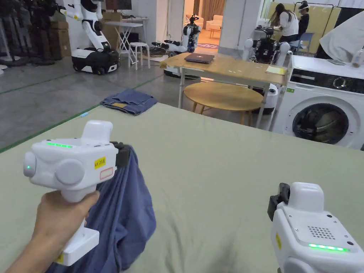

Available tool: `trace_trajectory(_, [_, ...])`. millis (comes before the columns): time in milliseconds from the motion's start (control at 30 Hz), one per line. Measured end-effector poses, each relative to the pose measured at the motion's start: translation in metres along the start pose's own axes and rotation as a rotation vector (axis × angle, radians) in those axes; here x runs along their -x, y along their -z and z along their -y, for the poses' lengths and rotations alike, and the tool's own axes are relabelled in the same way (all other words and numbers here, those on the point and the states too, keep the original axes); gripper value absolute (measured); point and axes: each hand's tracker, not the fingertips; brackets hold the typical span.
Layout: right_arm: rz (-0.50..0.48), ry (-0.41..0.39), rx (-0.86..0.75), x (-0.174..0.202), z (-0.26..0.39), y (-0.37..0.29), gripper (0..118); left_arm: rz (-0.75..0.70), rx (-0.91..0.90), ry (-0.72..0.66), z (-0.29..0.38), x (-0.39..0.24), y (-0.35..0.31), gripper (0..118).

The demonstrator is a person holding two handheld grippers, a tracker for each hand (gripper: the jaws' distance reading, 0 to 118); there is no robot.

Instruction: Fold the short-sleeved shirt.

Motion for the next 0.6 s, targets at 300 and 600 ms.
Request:
trace_trajectory(300, [0.116, 0.029, -0.019, -0.065, -0.002, -0.023, 0, 0.281, -0.079, 0.12, -0.074, -0.148, 0.021, 0])
trace_trajectory(600, [0.296, 0.105, -0.03, -0.148, 0.007, -0.067, 0, 0.59, 0.005, 0.167, -0.048, -0.325, 0.063, 0])
